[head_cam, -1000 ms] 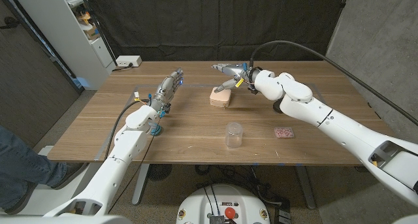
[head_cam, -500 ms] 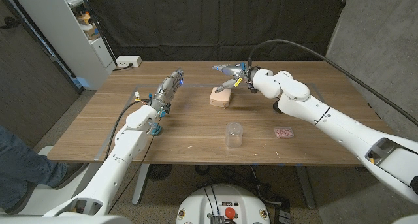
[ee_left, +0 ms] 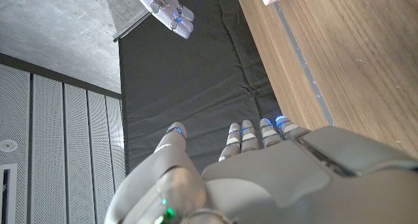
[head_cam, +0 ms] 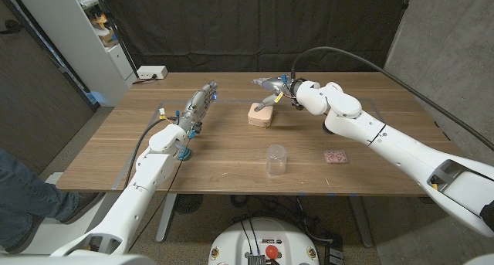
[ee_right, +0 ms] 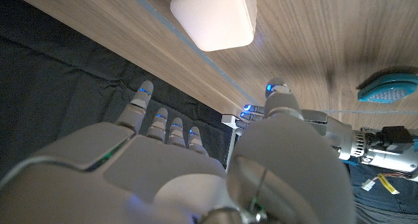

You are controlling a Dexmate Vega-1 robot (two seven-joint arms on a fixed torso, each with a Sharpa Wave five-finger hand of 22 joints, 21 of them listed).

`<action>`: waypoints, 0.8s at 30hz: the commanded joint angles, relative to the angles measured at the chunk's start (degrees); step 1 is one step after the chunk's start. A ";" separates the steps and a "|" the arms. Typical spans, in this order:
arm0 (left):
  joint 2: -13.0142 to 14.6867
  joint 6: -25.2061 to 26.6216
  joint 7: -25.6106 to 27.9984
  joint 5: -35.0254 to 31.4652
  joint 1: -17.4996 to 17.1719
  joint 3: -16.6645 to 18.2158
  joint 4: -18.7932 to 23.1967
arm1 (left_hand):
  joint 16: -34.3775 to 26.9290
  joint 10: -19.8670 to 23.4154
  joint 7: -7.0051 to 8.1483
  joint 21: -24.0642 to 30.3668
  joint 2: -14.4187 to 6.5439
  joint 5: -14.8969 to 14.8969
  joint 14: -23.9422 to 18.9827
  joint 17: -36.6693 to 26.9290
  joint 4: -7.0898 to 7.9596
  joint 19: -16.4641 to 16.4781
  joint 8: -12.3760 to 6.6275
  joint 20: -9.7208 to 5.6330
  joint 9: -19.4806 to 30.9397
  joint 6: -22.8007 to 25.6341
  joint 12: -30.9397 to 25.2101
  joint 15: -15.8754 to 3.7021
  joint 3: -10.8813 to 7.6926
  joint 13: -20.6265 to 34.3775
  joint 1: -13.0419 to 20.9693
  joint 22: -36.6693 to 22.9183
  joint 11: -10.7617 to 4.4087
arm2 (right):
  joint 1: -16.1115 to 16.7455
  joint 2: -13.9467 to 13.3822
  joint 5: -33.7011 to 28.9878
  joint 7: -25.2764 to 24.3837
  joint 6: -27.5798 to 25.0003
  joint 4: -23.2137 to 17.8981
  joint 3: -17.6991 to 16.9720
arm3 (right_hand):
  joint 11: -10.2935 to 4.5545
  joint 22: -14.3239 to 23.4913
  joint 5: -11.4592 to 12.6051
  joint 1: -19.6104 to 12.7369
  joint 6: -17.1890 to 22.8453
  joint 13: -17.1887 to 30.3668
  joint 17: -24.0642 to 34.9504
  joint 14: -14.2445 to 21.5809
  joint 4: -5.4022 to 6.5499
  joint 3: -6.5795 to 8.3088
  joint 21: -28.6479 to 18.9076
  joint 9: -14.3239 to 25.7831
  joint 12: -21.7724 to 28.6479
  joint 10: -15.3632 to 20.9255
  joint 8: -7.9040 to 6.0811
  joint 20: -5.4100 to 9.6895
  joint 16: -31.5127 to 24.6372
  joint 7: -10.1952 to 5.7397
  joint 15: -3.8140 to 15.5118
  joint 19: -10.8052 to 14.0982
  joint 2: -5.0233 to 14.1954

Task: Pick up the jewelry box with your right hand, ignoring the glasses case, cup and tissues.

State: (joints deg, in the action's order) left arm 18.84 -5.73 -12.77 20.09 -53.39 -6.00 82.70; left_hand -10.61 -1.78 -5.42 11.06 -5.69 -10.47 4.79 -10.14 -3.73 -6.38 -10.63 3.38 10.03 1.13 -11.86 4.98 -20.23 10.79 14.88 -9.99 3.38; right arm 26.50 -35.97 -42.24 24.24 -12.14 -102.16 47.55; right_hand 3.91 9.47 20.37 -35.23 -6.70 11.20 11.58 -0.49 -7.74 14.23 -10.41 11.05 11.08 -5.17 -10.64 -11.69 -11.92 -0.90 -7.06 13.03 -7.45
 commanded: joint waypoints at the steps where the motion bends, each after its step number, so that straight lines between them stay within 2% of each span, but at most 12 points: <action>1: -0.06 0.14 -0.21 -0.16 0.24 -0.31 -0.15 | -0.06 0.19 -0.01 0.23 -0.23 0.10 0.00 -0.19 -0.32 -0.54 -0.08 0.09 0.17 0.47 0.02 0.21 -0.11 0.16 -0.19 -0.30 0.43 | -1.08 0.76 -1.82 2.56 -2.19 0.74 1.49 | 0.16 0.32 0.68 0.12 -0.84 0.10 0.27 -0.30 0.12 -0.37 -0.33 0.17 -0.27 -0.84 0.09 -0.37 0.04 0.03 -0.67 -0.09 -0.68; 12: 0.05 0.54 -0.22 -0.17 0.23 -0.43 0.33 | -0.05 0.11 -0.16 0.24 -0.26 0.11 0.05 -0.19 -0.37 -0.55 -0.10 0.20 0.15 0.61 0.05 0.31 -0.12 0.16 -0.22 -0.30 0.65 | -2.31 1.50 -3.10 5.25 -3.86 1.61 2.86 | 0.42 0.36 0.99 0.13 -1.78 0.10 0.21 -0.57 0.21 -0.76 -0.48 0.19 -0.40 -1.63 0.20 -0.39 0.17 0.22 -1.37 0.26 -0.78; 16: -0.04 0.52 -0.29 -0.19 0.35 -0.57 0.16 | -0.06 0.05 -0.22 0.25 -0.27 0.11 0.04 -0.19 -0.40 -0.56 -0.08 0.19 0.15 0.62 0.07 0.25 -0.12 0.16 -0.25 -0.30 0.63 | -2.78 1.84 -3.56 6.04 -4.28 2.25 3.43 | 1.28 0.38 1.21 0.17 -2.52 0.12 0.18 -0.73 0.31 -1.04 -0.54 0.21 -0.55 -2.49 0.27 -0.46 0.22 0.55 -1.69 0.43 -0.75; 24: -0.11 0.48 -0.45 -0.32 0.82 -0.78 -0.36 | -0.05 0.09 -0.30 0.26 -0.25 0.11 0.08 -0.19 -0.43 -0.55 -0.08 0.17 0.15 0.65 0.05 0.30 -0.11 0.16 -0.29 -0.30 0.82 | -3.50 2.52 -3.93 6.67 -4.67 3.21 4.14 | 1.82 0.39 1.42 0.22 -3.37 0.13 0.15 -0.86 0.42 -1.34 -0.55 0.22 -0.57 -3.12 0.35 -0.51 0.25 0.73 -1.97 0.52 -0.71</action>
State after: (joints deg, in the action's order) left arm 18.84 -5.36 -13.04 19.88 -53.01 -6.52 82.76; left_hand -10.61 -1.88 -5.42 11.06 -5.69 -10.47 4.79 -10.28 -3.88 -6.38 -10.63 3.38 10.03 1.76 -11.86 4.98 -20.38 10.79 14.88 -9.99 3.69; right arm 24.02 -34.28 -45.34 29.48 -15.87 -100.12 50.61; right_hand 5.59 9.75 21.43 -34.93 -9.47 11.20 11.58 -1.25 -7.42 13.12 -10.41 11.05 10.64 -7.46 -10.36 -12.18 -11.92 -0.19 -8.42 13.16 -7.75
